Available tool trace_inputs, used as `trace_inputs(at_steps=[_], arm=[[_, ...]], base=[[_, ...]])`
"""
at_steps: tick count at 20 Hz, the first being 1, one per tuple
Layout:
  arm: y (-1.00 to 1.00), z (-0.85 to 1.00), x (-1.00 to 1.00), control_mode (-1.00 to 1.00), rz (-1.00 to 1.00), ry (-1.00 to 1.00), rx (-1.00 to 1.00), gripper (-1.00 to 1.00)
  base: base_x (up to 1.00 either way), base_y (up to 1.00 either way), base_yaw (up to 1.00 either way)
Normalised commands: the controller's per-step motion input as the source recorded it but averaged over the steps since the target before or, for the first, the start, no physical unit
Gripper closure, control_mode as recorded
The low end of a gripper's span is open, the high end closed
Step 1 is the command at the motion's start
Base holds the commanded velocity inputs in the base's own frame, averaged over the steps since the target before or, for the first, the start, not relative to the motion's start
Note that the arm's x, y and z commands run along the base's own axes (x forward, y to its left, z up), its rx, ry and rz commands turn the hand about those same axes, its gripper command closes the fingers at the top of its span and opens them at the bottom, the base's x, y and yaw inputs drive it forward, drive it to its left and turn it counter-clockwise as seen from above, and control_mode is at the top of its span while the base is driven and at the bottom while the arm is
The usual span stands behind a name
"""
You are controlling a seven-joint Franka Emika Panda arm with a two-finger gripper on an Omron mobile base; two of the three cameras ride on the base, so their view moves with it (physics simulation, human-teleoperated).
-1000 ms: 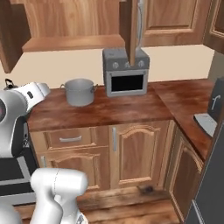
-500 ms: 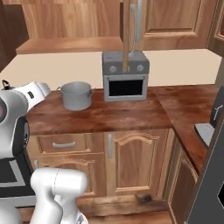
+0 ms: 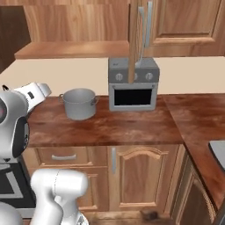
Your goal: Pick the kettle from the cabinet and place it on a stove burner. Then pick the pot from the counter and place it on another stove burner. Finally, turn both burners on.
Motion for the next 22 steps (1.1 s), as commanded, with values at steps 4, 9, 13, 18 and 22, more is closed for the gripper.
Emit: trace_inputs(at_steps=[4,9,13,18,22], arm=[[0.00,0.00,0.00,1.00,0.00,0.00,0.00,-1.00],[0.00,0.00,0.00,1.00,0.00,0.00,0.00,-1.00],[0.00,0.00,0.00,1.00,0.00,0.00,0.00,-1.00],[-0.01,-0.03,0.08,-1.00,0.00,0.00,0.00,-1.00],[-0.02,0.00,0.09,-1.00,0.00,0.00,0.00,-1.00]], base=[[0.54,-0.14,0.15],[0.51,-0.14,0.12],[0.36,-0.30,0.07],[0.04,-0.04,0.00],[0.00,0.00,0.00]])
